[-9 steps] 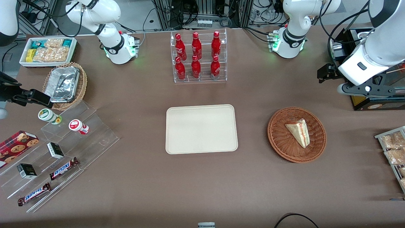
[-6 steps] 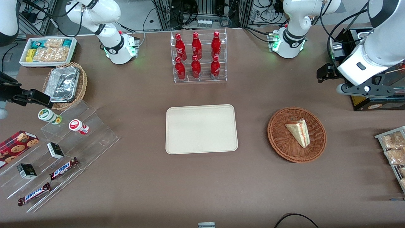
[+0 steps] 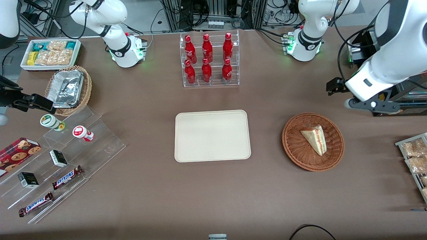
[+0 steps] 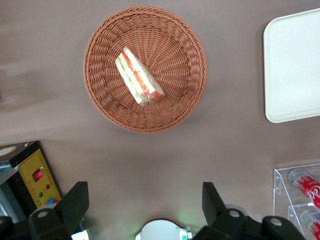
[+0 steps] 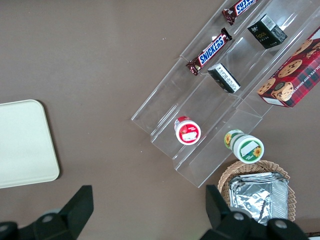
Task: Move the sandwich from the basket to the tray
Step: 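Move the left gripper over the wicker basket above the sandwich, then lower the open left gripper around the wrapped sandwich wedge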
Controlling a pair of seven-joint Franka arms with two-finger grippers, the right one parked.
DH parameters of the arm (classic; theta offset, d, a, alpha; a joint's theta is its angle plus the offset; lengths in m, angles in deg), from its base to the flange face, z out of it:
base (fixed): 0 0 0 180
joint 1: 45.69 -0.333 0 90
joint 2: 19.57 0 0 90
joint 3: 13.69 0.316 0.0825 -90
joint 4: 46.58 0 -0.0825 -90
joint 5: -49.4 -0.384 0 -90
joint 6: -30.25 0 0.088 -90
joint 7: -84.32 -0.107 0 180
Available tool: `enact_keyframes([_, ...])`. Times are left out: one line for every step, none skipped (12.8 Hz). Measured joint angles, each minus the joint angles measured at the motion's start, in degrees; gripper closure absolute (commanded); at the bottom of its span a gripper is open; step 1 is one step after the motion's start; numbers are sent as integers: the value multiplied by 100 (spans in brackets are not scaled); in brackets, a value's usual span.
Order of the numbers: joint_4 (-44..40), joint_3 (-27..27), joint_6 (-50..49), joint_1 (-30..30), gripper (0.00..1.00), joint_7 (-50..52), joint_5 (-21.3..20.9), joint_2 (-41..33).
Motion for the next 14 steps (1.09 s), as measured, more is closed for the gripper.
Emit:
enact_keyframes([282,4,318,-2,0,-1,0,10])
enact_keyframes([573,10,659,-11,0,-1,0,20])
enact_keyframes([847,20,975,-35,0,-1,0,31])
enact_keyframes([1081,30,1269,-65,0,-1,0,44])
enact_keyframes([1281,41,1551,-86,0,-3,0,55])
enact_keyframes([1487,53,1876,-90,0,-5,0,68])
enact_keyframes([1706,59,2225,-97,0,-5,-1,87])
enact_keyframes([1905,61,2517,-135,0,-5,-1,110])
enact_keyframes([2078,62,2757,-207,0,-5,-1,139])
enact_keyframes([2209,64,2954,-278,0,-17,-1,171])
enact_keyframes([2314,64,3125,-320,0,-30,-1,202])
enact_keyframes([2413,64,3294,-333,0,-32,-1,226])
enact_keyframes([2517,62,3477,-332,0,-32,-1,247])
enact_keyframes([2629,60,3676,-332,0,-32,-1,270])
